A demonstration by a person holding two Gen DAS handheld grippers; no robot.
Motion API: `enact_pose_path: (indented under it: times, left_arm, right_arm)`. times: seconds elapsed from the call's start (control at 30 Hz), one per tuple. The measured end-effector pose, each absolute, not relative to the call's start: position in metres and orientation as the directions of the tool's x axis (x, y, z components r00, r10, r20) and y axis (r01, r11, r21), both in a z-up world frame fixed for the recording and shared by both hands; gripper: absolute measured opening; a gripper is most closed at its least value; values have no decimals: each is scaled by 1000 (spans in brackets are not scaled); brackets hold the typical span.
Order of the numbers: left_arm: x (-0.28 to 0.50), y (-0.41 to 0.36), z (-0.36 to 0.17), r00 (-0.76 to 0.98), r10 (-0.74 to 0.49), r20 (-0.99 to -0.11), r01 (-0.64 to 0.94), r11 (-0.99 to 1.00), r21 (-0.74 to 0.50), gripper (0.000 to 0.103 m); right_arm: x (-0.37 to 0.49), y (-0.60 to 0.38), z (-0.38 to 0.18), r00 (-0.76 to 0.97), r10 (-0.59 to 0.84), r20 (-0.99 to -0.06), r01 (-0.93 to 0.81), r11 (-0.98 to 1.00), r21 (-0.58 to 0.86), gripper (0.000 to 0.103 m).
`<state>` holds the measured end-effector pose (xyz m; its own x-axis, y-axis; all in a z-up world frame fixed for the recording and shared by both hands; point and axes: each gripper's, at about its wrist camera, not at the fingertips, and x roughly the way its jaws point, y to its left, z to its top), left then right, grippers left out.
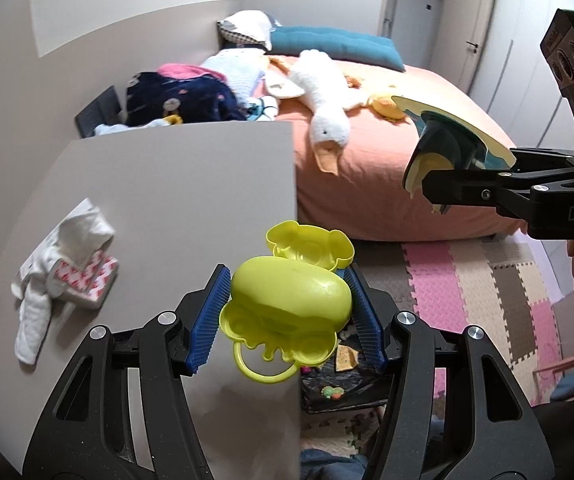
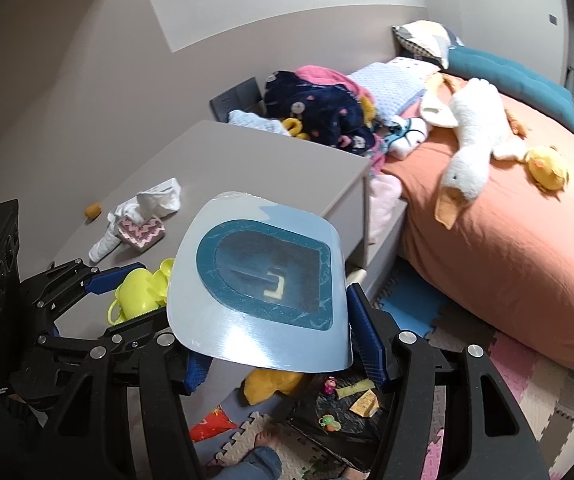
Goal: Collect trash
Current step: 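Carry the case and potty seat over the black bin and open both tools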
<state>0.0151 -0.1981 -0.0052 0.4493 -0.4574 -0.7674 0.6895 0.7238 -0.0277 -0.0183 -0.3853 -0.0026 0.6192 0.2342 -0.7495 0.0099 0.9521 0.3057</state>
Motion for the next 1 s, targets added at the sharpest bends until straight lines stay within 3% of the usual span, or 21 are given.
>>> enact_pose_path:
  times: [1.0]
  left_arm:
    - [-25, -288, -15, 319, -529, -787, 839, 544, -26, 58]
  right_arm:
    - [-116, -463, -20, 610, 110, -785, 207, 934, 292, 65]
